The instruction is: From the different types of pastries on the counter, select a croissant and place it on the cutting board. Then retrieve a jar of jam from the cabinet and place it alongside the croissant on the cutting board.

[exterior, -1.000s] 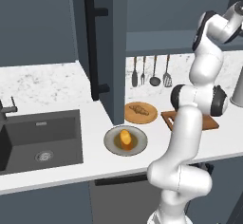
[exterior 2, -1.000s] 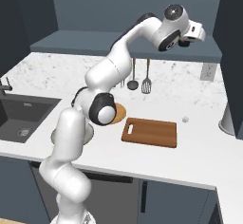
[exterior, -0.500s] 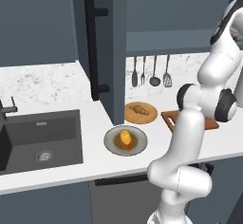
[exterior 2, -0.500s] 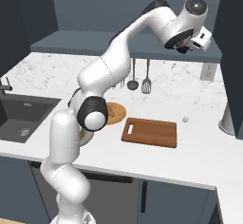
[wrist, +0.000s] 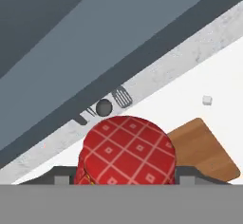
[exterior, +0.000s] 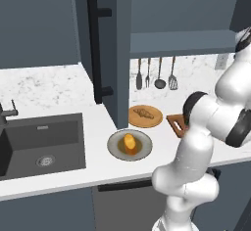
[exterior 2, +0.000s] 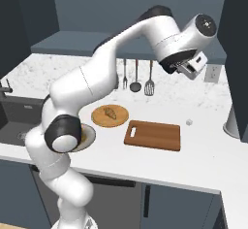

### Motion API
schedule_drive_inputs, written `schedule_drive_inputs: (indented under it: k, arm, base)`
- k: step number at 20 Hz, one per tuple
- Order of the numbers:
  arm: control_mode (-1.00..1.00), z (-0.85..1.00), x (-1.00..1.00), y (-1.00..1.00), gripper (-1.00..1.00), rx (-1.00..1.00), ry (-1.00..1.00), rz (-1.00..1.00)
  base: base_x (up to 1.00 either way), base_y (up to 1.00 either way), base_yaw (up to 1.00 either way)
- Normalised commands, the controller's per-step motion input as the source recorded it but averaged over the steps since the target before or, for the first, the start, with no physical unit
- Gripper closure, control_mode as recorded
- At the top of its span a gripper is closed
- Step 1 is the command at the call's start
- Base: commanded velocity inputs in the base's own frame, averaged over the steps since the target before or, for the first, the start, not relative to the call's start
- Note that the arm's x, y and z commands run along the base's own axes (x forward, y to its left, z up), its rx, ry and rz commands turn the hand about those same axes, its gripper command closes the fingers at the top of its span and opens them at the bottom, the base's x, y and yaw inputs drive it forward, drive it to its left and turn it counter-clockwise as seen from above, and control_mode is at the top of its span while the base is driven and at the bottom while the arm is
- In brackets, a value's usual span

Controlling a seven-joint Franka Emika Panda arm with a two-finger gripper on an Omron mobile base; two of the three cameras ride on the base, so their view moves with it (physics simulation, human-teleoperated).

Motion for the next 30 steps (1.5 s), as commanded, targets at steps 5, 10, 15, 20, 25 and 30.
schedule_drive_inputs:
  k: [5,10,15,20,25,30]
  arm:
    - [-1.0,-1.0,-1.0,1.0,1.0,0.0,-0.11,-0.06]
    - [-1.0,-1.0,-1.0,1.0,1.0,0.0,-0.1,-0.04]
    - [-1.0,-0.64,-0.38,0.78,1.0,-0.2,0.06,0.09]
    - [-1.0,0.0,1.0,-0.72,1.0,-0.05,0.5,0.15]
    - [-1.0,0.09,0.5,-0.39,1.0,-0.01,0.26,0.12]
    - [-1.0,-0.26,0.09,-0.49,1.0,-0.1,-0.1,0.08]
  base:
    - [0.0,0.0,0.0]
    - [0.0,0.0,0.0]
    - [0.0,0.0,0.0]
    - [0.0,0.0,0.0]
    - [0.0,0.0,0.0]
    - [0.0,0.0,0.0]
